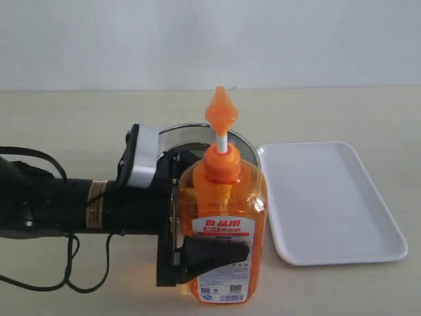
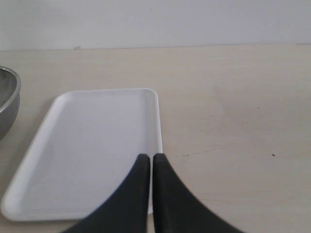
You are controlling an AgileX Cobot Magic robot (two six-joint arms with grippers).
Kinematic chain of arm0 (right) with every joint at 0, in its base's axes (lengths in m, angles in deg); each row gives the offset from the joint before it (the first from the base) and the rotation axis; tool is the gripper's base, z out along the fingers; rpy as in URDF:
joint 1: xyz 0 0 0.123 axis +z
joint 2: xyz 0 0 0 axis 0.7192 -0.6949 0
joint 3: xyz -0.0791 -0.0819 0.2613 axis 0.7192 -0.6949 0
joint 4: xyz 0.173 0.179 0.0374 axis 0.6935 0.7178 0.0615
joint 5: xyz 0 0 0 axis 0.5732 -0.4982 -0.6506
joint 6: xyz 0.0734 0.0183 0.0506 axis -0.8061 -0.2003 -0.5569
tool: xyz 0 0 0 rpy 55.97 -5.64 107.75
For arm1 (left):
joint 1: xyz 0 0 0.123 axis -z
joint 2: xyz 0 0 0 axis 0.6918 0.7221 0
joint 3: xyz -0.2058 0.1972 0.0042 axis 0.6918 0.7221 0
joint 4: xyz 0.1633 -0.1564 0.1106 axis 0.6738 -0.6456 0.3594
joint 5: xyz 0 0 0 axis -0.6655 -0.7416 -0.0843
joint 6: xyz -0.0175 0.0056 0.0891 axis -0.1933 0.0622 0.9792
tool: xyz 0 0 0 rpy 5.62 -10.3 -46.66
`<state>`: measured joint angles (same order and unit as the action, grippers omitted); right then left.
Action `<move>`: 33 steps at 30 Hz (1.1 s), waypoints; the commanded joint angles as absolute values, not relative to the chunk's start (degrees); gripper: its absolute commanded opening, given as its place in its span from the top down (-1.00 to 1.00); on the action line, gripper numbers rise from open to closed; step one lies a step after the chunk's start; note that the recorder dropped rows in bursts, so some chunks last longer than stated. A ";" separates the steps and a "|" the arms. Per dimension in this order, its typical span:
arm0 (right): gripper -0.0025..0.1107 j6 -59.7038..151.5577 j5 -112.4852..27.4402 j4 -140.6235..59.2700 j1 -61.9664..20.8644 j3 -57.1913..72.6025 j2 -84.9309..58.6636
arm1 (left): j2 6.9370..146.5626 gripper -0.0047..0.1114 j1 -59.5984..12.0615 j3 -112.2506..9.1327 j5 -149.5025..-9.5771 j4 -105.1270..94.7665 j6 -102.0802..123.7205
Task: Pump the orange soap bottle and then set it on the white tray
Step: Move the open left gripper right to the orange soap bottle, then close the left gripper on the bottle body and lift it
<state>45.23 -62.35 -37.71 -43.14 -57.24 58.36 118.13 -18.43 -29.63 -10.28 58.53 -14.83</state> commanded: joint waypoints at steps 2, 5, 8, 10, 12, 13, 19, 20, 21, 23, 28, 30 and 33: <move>0.96 45.23 -61.63 -37.79 -43.48 -57.19 58.66 | 120.74 -0.71 -17.91 -33.21 -9.58 58.89 -21.83; 0.96 45.23 -61.63 -37.79 -43.48 -57.19 58.66 | 120.97 -0.13 -17.91 -34.29 -9.58 60.46 -25.12; 0.96 45.23 -61.63 -37.79 -43.48 -57.19 58.66 | 120.97 0.45 -17.91 -34.29 -9.58 61.97 -26.19; 0.96 45.23 -61.63 -37.79 -43.48 -57.19 58.66 | 120.97 0.78 -17.91 -34.29 -9.58 62.99 -26.19; 0.96 45.23 -61.63 -37.79 -43.48 -57.19 58.66 | 120.97 0.84 -17.91 -34.29 -9.58 66.20 -28.29; 0.96 45.23 -61.63 -37.79 -43.48 -57.19 58.66 | 120.97 0.84 -17.91 -34.29 -9.58 67.20 -28.76; 0.96 45.23 -61.63 -37.79 -43.48 -57.19 58.66 | 120.97 0.84 -17.91 -34.29 -9.58 71.70 -29.02; 0.96 45.23 -61.63 -37.79 -43.48 -57.19 58.66 | 120.97 0.84 -17.91 -34.29 -9.58 71.70 -29.02; 0.96 45.23 -61.63 -37.79 -43.48 -57.19 58.66 | 120.97 0.84 -17.91 -34.29 -9.58 71.70 -29.02; 0.96 45.23 -61.63 -37.79 -43.48 -57.19 58.66 | 120.97 0.84 -17.91 -34.29 -9.58 71.97 -29.02; 0.96 45.23 -61.63 -37.79 -43.48 -57.19 58.66 | 120.97 0.84 -17.91 -34.29 -9.58 72.20 -29.02; 0.96 45.23 -61.63 -37.79 -43.48 -57.19 58.66 | 120.97 0.84 -17.91 -34.29 -9.58 72.20 -29.02; 0.96 45.23 -61.63 -37.79 -43.48 -57.19 58.66 | 120.97 0.84 -17.91 -34.29 -9.58 72.20 -29.02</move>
<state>45.23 -62.35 -37.71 -43.14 -57.24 58.36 120.86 -18.15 -34.29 -7.44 70.38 -27.19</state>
